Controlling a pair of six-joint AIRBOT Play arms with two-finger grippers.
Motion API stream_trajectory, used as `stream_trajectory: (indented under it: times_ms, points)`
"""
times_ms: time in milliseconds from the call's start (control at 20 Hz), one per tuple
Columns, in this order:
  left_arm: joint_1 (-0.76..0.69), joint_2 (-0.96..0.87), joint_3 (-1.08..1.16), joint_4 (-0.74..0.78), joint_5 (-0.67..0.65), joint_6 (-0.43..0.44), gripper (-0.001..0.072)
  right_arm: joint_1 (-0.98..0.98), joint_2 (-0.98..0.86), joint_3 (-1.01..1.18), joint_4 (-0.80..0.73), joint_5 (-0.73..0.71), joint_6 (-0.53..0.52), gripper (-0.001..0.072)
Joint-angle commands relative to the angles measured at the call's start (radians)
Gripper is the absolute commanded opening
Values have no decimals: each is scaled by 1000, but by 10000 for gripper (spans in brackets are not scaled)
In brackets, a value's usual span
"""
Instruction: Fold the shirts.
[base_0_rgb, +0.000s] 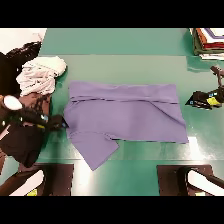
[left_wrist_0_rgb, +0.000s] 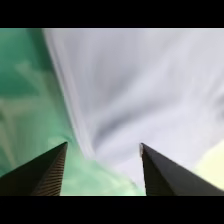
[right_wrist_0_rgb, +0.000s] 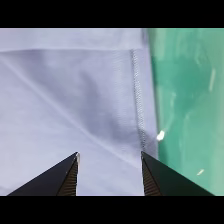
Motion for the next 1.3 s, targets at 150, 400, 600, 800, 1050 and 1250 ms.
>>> stream_trajectory:
  times_ms: [150,400,600,800,1050,1250]
  points:
    - [-9,101,-254,-175,42,42,533,-17,72,-52,78,-30,-20,450]
    - [-198,101,-254,-156,147,-27,533,-17,72,-52,78,-5,-20,450]
    - [-274,97,-254,-155,158,-66,498,-18,72,-53,71,5,-20,450]
    - [-273,100,-246,-180,195,-63,26,-47,74,-113,-17,85,-21,449]
    - [-273,100,-205,-180,192,-54,26,-251,77,-361,-36,109,-23,523]
    - [-273,100,-170,-180,194,-53,25,-413,77,-506,-28,73,-28,491]
